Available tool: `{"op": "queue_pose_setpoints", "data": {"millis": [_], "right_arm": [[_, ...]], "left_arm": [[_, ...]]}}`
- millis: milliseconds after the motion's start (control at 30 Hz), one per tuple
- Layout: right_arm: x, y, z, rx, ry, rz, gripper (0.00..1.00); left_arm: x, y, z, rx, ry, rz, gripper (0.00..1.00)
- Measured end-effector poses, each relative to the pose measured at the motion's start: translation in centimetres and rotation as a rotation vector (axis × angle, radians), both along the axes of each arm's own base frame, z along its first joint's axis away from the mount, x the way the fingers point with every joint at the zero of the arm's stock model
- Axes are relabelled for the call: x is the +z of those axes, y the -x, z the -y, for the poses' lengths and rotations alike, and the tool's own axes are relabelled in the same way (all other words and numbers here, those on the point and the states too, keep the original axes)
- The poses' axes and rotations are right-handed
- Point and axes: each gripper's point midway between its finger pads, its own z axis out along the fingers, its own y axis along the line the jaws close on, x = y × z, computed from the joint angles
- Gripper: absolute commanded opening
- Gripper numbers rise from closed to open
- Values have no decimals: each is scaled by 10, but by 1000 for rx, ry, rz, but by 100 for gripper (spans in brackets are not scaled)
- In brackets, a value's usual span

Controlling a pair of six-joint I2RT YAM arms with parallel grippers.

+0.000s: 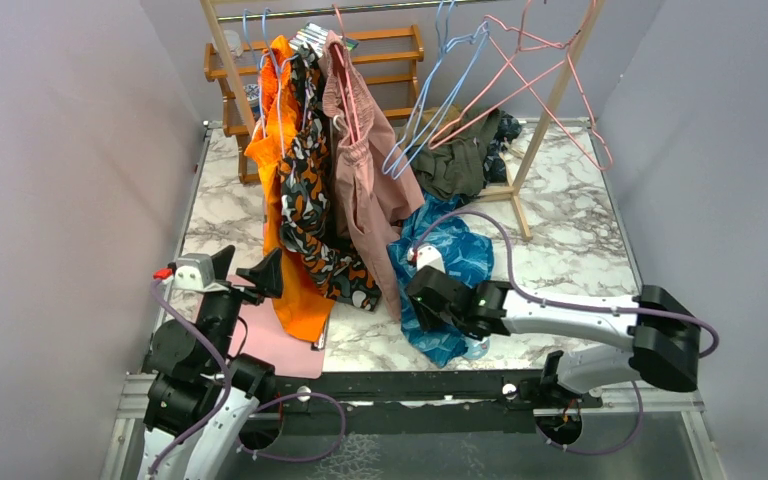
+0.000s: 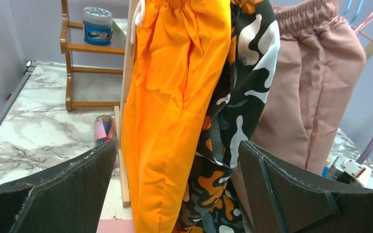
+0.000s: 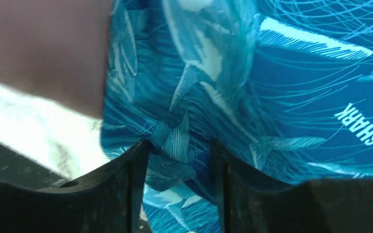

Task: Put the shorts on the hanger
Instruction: Adjust the shorts at the center of the board.

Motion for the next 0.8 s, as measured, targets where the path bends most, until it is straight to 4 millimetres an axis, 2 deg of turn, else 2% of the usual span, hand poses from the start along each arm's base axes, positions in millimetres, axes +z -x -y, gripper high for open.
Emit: {"op": "queue_pose_setpoints", "data": {"millis": [100, 167, 200, 267, 333, 367, 433, 500, 533, 567, 600, 700, 767, 800], "right_arm": [[-18, -8, 8, -50, 85, 10, 26], [-23, -10, 15, -76, 120, 17, 8], [-24, -11, 19, -91, 137, 24, 2], [-16, -14, 23, -107, 144, 39, 1], [3, -15, 22, -109, 115, 58, 1], [19, -17, 20, -105, 85, 75, 1], [67, -19, 14, -87, -20, 127, 1], [128, -19, 8, -52, -166, 196, 1], [169, -15, 6, -19, -266, 237, 1], [199, -11, 7, 8, -340, 267, 1], [238, -4, 9, 49, -431, 302, 1], [319, 24, 11, 192, -633, 355, 1], [353, 42, 13, 283, -727, 375, 1], [361, 48, 13, 313, -753, 380, 1]], "left_arm": [[-6, -4, 1, 1, -13, -22, 99], [-7, -4, 1, 2, -14, -25, 99], [-7, -4, 1, 3, -14, -24, 99], [-7, -4, 1, 3, -14, -24, 99], [-7, -5, 1, 5, -13, -25, 99], [-7, -5, 0, 7, -13, -26, 99], [-7, -5, 0, 10, -13, -26, 99], [-7, -5, 0, 11, -13, -27, 99], [-7, -5, 0, 12, -13, -27, 99], [-7, -5, -1, 14, -12, -27, 99], [-7, -5, -1, 16, -12, -27, 99], [-8, -5, -1, 18, -12, -29, 99], [-8, -6, -1, 18, -12, -30, 99], [-8, -6, -1, 18, -12, -30, 99]]}}
